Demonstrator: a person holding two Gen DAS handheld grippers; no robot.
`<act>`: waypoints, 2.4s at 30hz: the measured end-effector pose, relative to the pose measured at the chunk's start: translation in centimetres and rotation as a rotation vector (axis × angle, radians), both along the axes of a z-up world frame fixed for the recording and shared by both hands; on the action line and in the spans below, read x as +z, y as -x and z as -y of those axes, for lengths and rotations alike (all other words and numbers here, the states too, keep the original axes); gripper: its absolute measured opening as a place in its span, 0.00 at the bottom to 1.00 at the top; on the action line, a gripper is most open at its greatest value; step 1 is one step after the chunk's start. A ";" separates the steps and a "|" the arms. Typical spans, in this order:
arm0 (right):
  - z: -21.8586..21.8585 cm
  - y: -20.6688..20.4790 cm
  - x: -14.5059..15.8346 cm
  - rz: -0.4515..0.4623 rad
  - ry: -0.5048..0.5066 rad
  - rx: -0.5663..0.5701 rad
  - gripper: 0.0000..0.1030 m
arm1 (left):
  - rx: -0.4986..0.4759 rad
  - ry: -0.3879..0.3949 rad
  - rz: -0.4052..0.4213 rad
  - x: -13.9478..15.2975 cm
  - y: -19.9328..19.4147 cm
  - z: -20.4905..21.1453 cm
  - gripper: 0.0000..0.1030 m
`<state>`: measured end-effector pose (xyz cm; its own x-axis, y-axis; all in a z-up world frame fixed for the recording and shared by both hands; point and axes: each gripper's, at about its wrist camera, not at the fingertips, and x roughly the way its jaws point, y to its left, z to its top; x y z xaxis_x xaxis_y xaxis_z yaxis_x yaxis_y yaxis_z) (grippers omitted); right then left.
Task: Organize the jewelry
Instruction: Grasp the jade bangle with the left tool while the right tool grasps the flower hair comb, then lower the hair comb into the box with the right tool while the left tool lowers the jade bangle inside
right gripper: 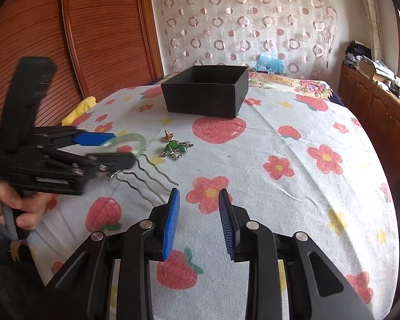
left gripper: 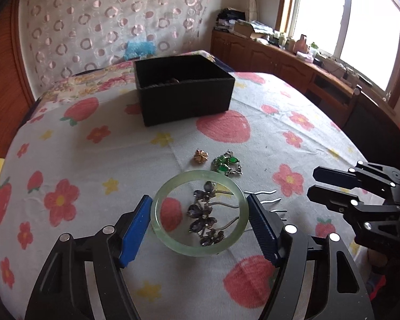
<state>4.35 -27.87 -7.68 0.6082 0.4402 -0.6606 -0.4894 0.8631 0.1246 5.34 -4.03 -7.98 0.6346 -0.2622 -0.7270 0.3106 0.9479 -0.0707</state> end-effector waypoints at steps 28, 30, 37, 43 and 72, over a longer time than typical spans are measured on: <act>-8.7 -2.2 1.7 0.005 0.102 0.256 0.67 | 0.155 0.096 0.097 2.3 4.4 -8.5 0.67; -9.4 -2.5 1.5 -0.010 0.109 0.282 0.67 | 0.156 0.097 0.097 2.3 4.5 -8.6 0.67; -10.7 -3.8 0.5 -0.067 0.146 0.331 0.67 | 0.157 0.099 0.091 1.9 4.6 -8.8 0.67; -11.6 -3.7 -0.5 -0.076 0.194 0.368 0.72 | 0.156 0.099 0.086 1.7 4.6 -8.8 0.67; -10.4 -4.6 2.4 0.024 0.169 0.311 0.58 | 0.159 0.097 0.083 1.1 3.8 -8.3 0.67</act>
